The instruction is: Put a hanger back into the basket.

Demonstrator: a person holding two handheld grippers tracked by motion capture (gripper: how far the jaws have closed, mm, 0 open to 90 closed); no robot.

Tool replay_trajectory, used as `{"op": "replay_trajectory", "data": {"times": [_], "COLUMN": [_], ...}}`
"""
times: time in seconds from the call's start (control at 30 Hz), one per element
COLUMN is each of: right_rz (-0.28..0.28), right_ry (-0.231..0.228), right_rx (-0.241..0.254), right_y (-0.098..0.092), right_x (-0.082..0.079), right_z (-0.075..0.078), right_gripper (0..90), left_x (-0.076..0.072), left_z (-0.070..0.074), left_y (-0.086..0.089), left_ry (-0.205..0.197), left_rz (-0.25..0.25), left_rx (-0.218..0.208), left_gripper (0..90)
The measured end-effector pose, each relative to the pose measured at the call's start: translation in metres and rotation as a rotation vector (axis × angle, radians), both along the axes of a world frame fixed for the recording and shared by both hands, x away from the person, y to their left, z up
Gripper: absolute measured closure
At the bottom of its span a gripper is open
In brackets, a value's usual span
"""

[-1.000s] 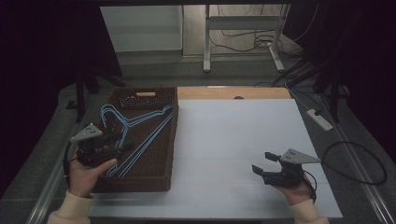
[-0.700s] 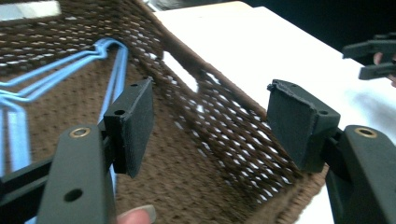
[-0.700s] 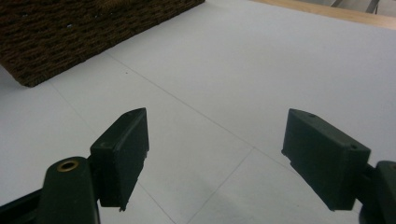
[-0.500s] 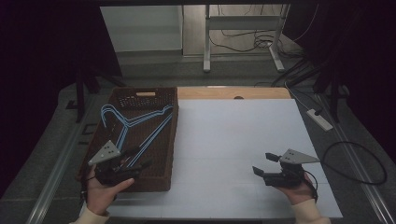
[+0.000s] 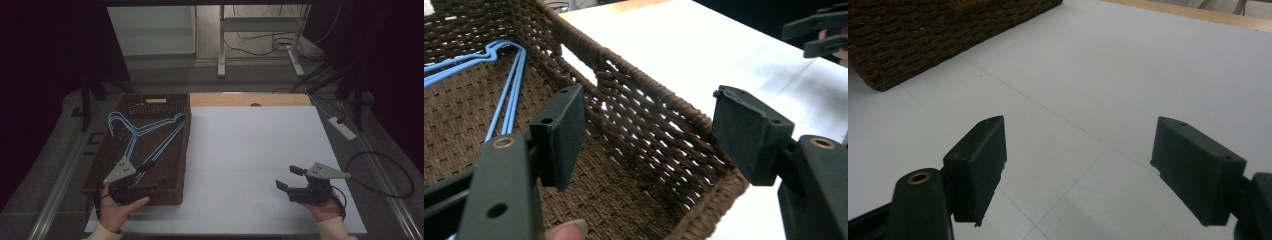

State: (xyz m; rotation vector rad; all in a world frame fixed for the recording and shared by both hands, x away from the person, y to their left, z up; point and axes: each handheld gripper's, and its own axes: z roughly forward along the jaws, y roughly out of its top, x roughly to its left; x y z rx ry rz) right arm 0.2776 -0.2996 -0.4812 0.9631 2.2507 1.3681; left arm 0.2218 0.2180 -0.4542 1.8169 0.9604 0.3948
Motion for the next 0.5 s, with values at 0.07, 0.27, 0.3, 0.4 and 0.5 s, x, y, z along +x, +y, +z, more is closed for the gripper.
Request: {"op": "replay_trajectory", "data": {"times": [0.07,0.27,0.3,0.4,0.5], "right_rz": [0.003,0.016,0.018,0.024,0.030], "right_ry": [-0.003,-0.024,-0.024,-0.033,-0.044], "right_rx": [-0.001,0.003,0.002,-0.001,-0.006], "right_y": [0.0001,0.0009,0.0011,0.0020,0.0032], "right_x": [-0.0008,-0.0029,-0.0029,-0.0030,-0.0038], "right_z": [-0.0001,0.0018,0.0017,0.0012,0.0019], "right_gripper": [22.5,22.4,22.4,21.8,21.6], "left_x": [0.0006,0.0029,0.0030,0.0033,0.0034], "left_z": [-0.0004,-0.0007,-0.0009,-0.0013,-0.0017], "left_y": [0.0000,-0.0005,-0.0005,-0.0004,-0.0001], "left_ry": [0.000,0.005,0.007,0.011,0.015], "left_rz": [0.001,0.003,0.003,0.002,0.000], "left_rx": [0.005,0.008,0.008,0.010,0.007], "left_gripper": [30.3,30.3,30.3,30.3,29.9]}}
